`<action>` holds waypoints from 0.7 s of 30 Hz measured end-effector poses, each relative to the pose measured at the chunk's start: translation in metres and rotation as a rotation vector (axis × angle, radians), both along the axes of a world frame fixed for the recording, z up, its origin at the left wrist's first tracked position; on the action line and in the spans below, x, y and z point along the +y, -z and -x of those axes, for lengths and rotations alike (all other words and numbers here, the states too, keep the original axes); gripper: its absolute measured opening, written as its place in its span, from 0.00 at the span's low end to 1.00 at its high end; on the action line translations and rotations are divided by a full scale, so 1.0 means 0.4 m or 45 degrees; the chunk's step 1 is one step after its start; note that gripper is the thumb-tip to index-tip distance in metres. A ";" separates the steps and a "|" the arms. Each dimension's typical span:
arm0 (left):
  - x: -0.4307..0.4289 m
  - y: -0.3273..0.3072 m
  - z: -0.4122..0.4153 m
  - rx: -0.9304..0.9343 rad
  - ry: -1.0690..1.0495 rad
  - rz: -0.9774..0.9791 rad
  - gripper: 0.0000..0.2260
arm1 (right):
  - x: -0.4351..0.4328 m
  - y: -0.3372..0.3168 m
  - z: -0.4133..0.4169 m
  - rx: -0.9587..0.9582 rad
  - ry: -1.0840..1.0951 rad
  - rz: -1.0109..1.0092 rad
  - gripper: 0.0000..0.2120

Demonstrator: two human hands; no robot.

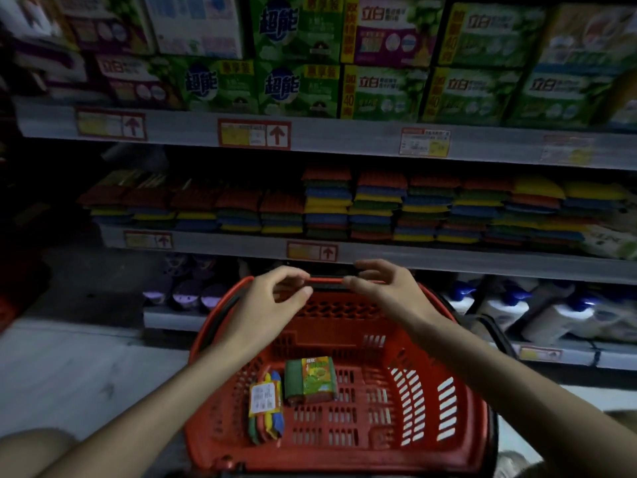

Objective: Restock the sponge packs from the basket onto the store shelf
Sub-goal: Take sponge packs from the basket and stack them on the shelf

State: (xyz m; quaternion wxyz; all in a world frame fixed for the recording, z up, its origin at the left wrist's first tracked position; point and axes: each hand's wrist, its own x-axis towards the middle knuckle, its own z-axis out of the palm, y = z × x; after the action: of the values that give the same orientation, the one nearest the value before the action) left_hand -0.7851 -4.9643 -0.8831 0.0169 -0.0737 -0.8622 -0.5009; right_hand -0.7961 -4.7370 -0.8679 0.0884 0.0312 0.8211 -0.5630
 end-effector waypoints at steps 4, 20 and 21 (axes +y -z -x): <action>-0.064 0.091 -0.052 0.070 0.053 0.374 0.12 | 0.018 0.111 -0.034 -0.093 -0.129 -0.361 0.36; -0.179 0.323 -0.088 -0.036 0.420 1.713 0.40 | 0.177 0.403 -0.152 -0.346 -0.708 -1.741 0.46; -0.181 0.328 -0.086 -0.037 0.427 1.743 0.39 | 0.176 0.405 -0.153 -0.348 -0.711 -1.762 0.45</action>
State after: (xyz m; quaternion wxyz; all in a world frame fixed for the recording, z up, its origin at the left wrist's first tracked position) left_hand -0.7507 -5.0367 -1.0144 -0.1221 -0.1929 -0.9608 0.1574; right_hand -0.7350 -4.6665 -1.0301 0.2888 -0.0601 0.9462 0.1330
